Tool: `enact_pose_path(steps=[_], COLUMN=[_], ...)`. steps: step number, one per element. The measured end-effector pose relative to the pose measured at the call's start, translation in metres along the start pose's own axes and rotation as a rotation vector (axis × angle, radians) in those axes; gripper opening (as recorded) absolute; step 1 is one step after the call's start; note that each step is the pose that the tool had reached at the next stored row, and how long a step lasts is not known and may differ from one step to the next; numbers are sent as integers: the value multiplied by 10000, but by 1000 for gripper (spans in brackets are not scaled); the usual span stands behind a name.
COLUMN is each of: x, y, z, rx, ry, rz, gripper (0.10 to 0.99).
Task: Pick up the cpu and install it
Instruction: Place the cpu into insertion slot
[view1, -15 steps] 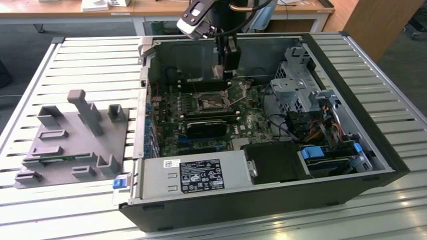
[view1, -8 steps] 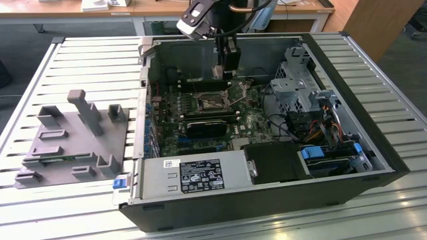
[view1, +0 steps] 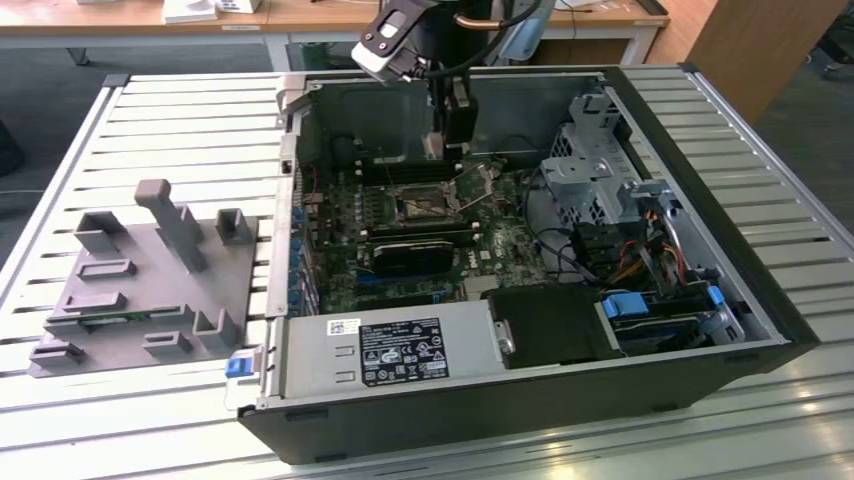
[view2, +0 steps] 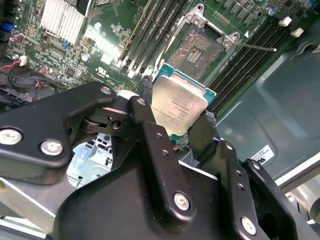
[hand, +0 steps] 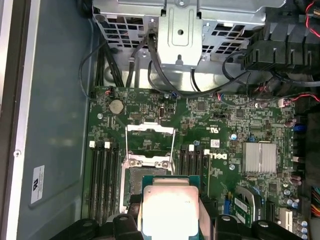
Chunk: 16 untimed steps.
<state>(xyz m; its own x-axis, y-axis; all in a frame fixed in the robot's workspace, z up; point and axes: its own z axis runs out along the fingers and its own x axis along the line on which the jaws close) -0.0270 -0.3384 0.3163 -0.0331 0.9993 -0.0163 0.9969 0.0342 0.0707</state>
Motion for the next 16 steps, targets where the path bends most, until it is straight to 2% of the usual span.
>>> enact_pose_path(steps=[16], x=[2], y=[-5], z=[60], rx=[8], ry=[9], rz=[1], gripper=[537])
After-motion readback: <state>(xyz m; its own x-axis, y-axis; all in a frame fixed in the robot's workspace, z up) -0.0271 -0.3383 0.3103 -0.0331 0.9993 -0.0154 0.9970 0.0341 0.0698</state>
